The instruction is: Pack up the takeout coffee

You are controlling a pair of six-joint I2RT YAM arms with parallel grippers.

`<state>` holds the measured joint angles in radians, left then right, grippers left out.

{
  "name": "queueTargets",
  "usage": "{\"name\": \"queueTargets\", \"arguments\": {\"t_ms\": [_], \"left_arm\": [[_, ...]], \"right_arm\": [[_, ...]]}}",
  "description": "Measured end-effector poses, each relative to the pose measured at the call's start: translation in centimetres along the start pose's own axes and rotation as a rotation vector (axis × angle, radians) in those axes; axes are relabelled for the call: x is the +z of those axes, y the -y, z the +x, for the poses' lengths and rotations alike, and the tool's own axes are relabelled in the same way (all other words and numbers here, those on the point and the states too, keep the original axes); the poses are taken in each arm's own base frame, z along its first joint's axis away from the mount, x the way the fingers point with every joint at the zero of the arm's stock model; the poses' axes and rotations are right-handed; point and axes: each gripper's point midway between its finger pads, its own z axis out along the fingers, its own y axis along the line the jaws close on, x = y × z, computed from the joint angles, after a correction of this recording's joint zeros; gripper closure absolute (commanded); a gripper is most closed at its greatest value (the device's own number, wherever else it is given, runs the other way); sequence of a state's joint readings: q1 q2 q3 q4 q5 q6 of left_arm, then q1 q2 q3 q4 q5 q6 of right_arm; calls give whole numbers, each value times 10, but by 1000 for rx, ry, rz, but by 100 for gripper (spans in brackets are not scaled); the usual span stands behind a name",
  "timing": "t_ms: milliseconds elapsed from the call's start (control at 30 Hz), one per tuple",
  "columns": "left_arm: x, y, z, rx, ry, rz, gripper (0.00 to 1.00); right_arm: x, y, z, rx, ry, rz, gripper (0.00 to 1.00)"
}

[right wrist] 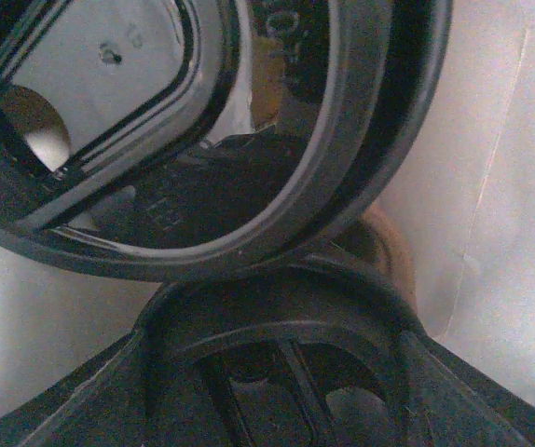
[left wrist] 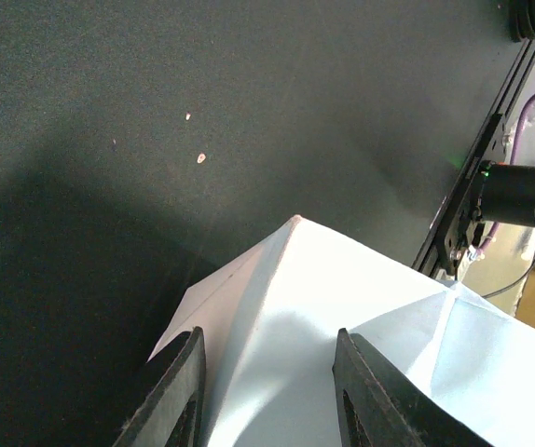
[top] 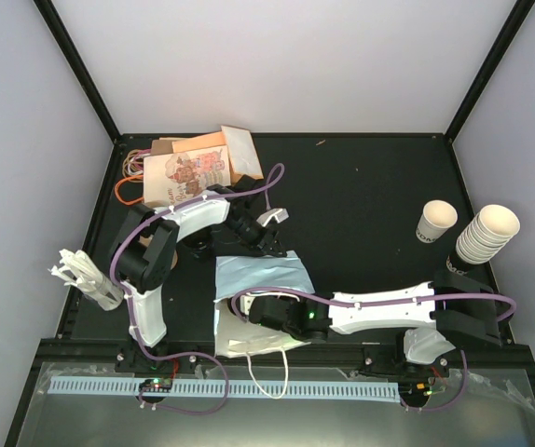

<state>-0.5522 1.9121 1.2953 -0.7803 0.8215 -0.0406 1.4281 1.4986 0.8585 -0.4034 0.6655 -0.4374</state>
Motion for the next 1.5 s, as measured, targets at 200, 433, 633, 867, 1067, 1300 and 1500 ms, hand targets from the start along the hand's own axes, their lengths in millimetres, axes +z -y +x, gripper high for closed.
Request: {"name": "queueTargets", "arguments": {"t_ms": [200,433,633,867,1067,1300,1500], "left_arm": [[0,0,0,2,1,-2,60],[0,1,0,9,1,-10,60],[1,1,0,11,0,-15,60],[1,2,0,7,0,-16,60],[4,6,0,15,-7,-21,60],[6,8,1,17,-12,-21,60],[7,10,2,16,-15,-20,59]], "right_arm": [[0,0,0,2,3,0,44],[-1,0,1,7,15,-2,44],[-1,0,1,7,17,-2,44],[-3,2,3,13,17,-10,43],[-7,1,7,7,14,-26,41],[-10,1,9,6,16,-43,39],[-12,0,11,9,24,-51,38]]}}
